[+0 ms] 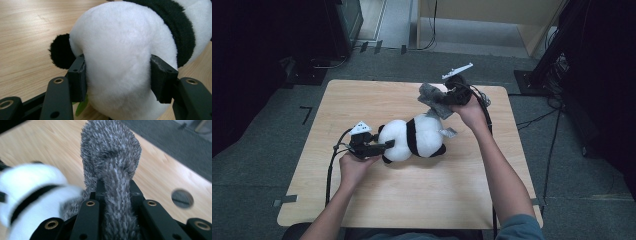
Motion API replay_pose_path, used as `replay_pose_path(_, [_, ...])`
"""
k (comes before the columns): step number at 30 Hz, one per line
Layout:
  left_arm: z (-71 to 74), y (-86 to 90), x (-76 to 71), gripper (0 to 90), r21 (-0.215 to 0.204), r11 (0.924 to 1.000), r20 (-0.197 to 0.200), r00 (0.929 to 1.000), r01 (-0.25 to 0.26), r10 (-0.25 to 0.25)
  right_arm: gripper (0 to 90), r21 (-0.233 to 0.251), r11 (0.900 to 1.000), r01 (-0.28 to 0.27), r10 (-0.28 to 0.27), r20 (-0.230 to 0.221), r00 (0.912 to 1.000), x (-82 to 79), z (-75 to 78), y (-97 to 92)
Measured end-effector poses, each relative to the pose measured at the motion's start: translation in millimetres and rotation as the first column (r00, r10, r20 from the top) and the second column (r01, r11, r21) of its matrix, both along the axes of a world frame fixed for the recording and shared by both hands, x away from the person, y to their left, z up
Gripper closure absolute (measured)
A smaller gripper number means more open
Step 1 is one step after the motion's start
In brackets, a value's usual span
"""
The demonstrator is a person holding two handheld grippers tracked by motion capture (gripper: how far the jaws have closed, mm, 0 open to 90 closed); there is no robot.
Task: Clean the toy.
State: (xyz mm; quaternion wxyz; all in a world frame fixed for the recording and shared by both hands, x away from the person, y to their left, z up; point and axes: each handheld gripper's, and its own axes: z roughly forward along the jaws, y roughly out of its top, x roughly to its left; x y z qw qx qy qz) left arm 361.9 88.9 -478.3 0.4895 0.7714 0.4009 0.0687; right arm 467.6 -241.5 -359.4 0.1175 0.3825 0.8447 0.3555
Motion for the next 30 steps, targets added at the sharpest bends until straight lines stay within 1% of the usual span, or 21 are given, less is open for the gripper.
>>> replay_pose_path(3, [0.1,0.0,-0.1,40.5,0.001,1.0,-0.001,1.0,0.001,-0.001,77.1,0.008,0.9993,-0.036,0.036,0.024,0.9991,-1.2,11.5,18.4])
replay_pose_path(6, [0.1,0.1,-0.1,40.5,0.003,1.0,0.003,1.0,0.0,0.0,77.1,0.008,0.9978,-0.066,0.066,0.031,0.9973,-1.5,16.3,36.9])
replay_pose_path(11, [0.1,0.3,0.0,40.5,0.005,1.0,0.004,1.0,0.002,-0.002,77.1,0.02,0.9925,-0.121,0.12,0.033,0.9922,-1.6,18.3,70.8])
replay_pose_path(14, [0.2,0.1,-0.1,40.5,0.003,1.0,0.003,1.0,0.001,-0.001,77.1,0.024,0.988,-0.152,0.152,0.025,0.9881,-2.3,17.9,91.5])
replay_pose_path(17, [0.2,0.0,-0.1,40.5,0.003,1.0,0.004,1.0,0.0,0.0,77.1,0.032,0.981,-0.191,0.191,0.015,0.9815,-4.0,16.5,113.9])
replay_pose_path(20, [0.2,0.0,-0.2,40.5,0.003,1.0,0.004,1.0,0.0,0.0,77.1,0.025,0.9738,-0.226,0.226,0.01,0.9741,-5.5,11.3,131.6])
replay_pose_path(21, [0.2,0.1,-0.2,40.5,0.003,1.0,0.004,1.0,0.0,0.0,77.1,0.022,0.972,-0.234,0.234,0.0,0.9723,-6.0,7.7,138.6])
replay_pose_path(24, [0.2,0.1,-0.3,40.5,0.004,1.0,0.004,1.0,0.0,0.0,77.1,0.005,0.9674,-0.253,0.253,-0.022,0.9672,-5.5,-3.1,151.7])
replay_pose_path(28, [0.1,0.0,-0.3,40.5,0.003,1.0,0.003,1.0,-0.002,0.002,77.1,-0.026,0.9646,-0.262,0.261,-0.052,0.964,-3.4,-17.4,159.9])
replay_pose_path(30, [0.1,-0.1,-0.5,40.5,0.0,1.0,0.0,1.0,-0.003,0.003,77.0,-0.054,0.964,-0.26,0.256,-0.069,0.9641,-2.3,-25.2,161.0])
